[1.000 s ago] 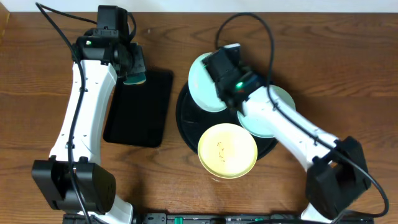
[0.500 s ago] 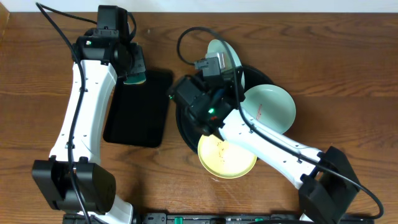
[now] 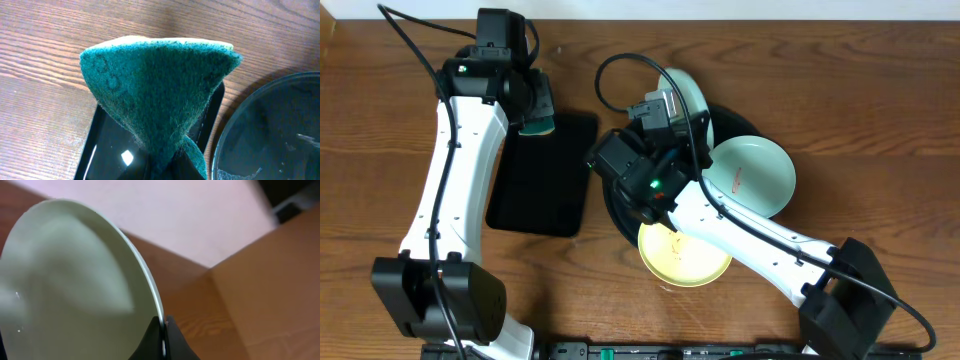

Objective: Clean dirty plates on tray and stack at the side
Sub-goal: 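Carry the mint plate right and set it on the table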

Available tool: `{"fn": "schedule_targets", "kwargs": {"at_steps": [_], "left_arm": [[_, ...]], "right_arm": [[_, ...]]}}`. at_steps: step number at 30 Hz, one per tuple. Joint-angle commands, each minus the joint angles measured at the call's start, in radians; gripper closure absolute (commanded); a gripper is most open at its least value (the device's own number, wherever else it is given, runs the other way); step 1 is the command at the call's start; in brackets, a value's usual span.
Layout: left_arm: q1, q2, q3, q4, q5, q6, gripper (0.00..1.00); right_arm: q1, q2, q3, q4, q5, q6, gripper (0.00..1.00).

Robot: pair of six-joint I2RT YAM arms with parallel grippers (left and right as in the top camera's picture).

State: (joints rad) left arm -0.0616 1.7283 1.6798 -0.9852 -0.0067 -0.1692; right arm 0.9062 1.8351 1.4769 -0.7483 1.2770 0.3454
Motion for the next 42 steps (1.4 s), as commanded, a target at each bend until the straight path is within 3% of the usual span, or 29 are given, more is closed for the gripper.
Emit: {"fn": "schedule_targets", "kwargs": {"at_steps": [1,6,14,20,31,42], "left_arm": [[0.003,-0.001,0.009,0.002,-0.013,-0.013,0.92],[0.003,-0.001,0.009,0.002,-0.013,-0.013,0.92],[0.003,-0.001,0.009,0.002,-0.013,-0.013,0.92],[0.003,-0.001,0.009,0.002,-0.013,-0.013,0.92],[0.003,-0.001,0.009,0.002,-0.013,-0.013,0.92],[0.003,-0.001,0.009,0.002,-0.013,-0.013,0.92]], "right_arm": [[-0.042,-0.014,0.012,-0.008,-0.244,-0.002,0.99],[-0.147,-0.077,0.012,-0.005,-0.612,-0.002,0.99],[-0.471,-0.207,0.012,-0.055,-1.174,-0.003,0.99],[-0.751,-0.208,0.011,-0.179,-1.431,-0.066,0.99],[-1.13,-0.207,-0.043,-0.279,-1.404,-0.063,0.99],[-1.375,-0.207,-0.335,-0.072,-1.336,0.017,0.99]]}}
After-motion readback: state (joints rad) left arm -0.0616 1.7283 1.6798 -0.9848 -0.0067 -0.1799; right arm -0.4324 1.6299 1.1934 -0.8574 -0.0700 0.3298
